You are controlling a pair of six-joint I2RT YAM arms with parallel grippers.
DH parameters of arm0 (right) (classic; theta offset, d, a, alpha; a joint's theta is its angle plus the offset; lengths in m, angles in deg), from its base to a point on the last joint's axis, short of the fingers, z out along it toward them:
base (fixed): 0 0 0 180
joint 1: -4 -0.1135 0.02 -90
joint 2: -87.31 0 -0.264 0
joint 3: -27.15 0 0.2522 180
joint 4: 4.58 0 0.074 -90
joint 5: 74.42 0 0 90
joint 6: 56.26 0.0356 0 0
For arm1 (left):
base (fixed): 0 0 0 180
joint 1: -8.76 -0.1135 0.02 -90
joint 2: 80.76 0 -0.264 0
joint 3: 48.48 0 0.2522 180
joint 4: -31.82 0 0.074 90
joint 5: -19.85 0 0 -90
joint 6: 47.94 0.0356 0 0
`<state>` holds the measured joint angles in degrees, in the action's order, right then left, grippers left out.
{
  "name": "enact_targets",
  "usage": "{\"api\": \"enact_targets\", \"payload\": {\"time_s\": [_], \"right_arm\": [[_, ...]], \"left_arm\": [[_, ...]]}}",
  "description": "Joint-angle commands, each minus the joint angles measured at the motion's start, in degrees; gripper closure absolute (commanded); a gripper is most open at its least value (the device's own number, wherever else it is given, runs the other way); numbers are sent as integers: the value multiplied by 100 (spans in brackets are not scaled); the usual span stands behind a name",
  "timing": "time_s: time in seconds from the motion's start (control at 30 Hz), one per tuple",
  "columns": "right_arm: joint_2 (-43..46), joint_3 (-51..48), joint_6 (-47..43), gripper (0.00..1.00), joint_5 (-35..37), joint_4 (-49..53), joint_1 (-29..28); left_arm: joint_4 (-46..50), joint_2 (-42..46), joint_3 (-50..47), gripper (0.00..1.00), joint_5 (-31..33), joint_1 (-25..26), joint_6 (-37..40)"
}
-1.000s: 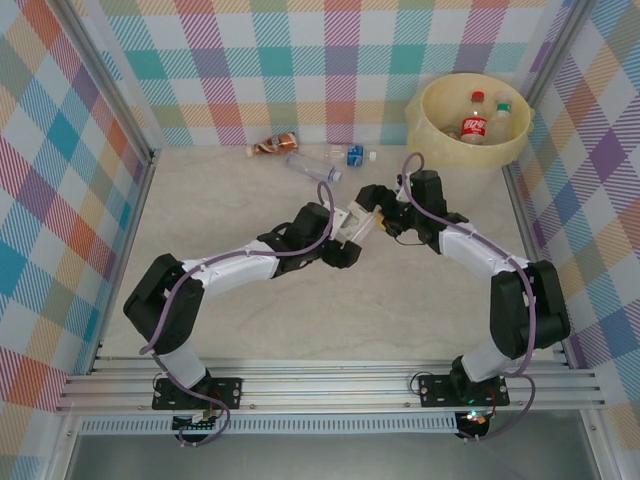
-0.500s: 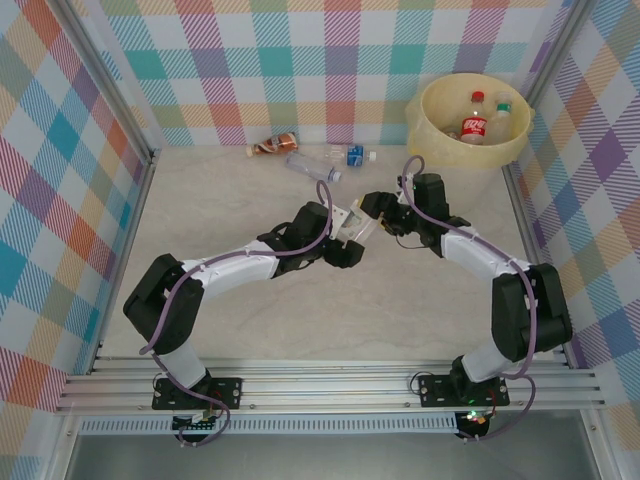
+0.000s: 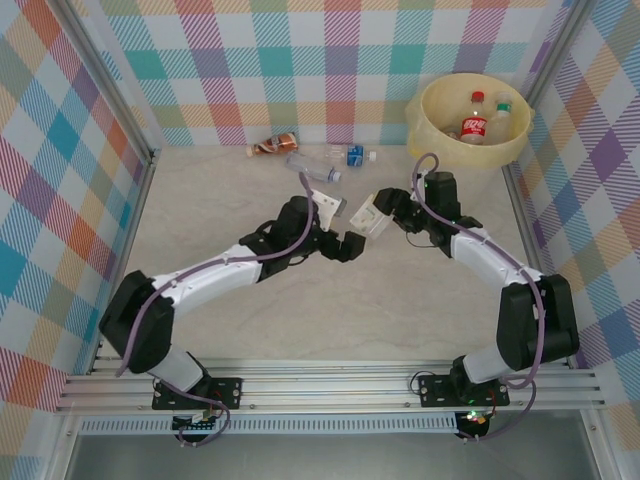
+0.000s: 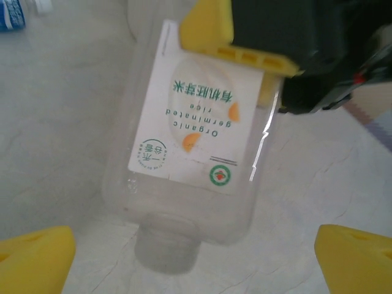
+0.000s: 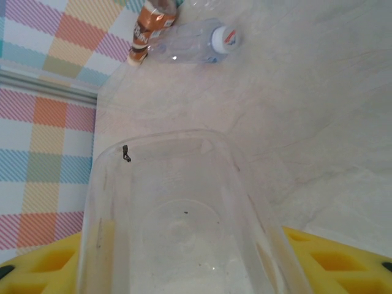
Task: Put the plastic bottles in the bin
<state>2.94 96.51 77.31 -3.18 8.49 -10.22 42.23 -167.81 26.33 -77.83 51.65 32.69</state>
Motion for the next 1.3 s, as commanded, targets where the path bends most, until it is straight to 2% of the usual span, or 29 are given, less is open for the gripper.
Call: {"api": "enact_targets", "payload": {"time_s": [0.0, 0.1, 0.2, 0.3, 0.43, 0.6, 0.83, 1.0, 1.13, 1.27], "right_arm": [[293, 90, -197, 54, 174, 91, 91], [375, 185, -320, 55, 328, 174, 119], [468, 280, -417, 55, 582, 213, 121], [577, 327, -424, 55, 797, 106, 121], [672, 514, -480, 55, 957, -34, 130], [688, 924, -722, 56, 1151, -348, 156], [200, 1793, -1115, 56, 1637, -747, 301], [-336, 2955, -1680, 56, 2048, -674, 625], [-653, 3590, -1754, 56, 2288, -672, 920], [-916, 3792, -1499, 55, 2544, -935, 1212]], "left_arm": [[-427, 511, -305, 0, 445, -186, -446], [-403, 838, -476, 0, 1079, -376, -796], [-330, 1128, -715, 0, 2083, -469, -1187], [-236, 1302, -916, 0, 2804, -571, -1542], [-117, 1373, -1104, 0, 3228, -649, -1889], [463, 1245, -954, 0, 3766, -699, -2288], [883, 1016, -832, 0, 3836, -783, -2669], [999, 1048, -815, 0, 3818, -809, -2685], [979, 1120, -914, 0, 3838, -830, -2699], [973, 1127, -964, 0, 3819, -852, -2781]]}}
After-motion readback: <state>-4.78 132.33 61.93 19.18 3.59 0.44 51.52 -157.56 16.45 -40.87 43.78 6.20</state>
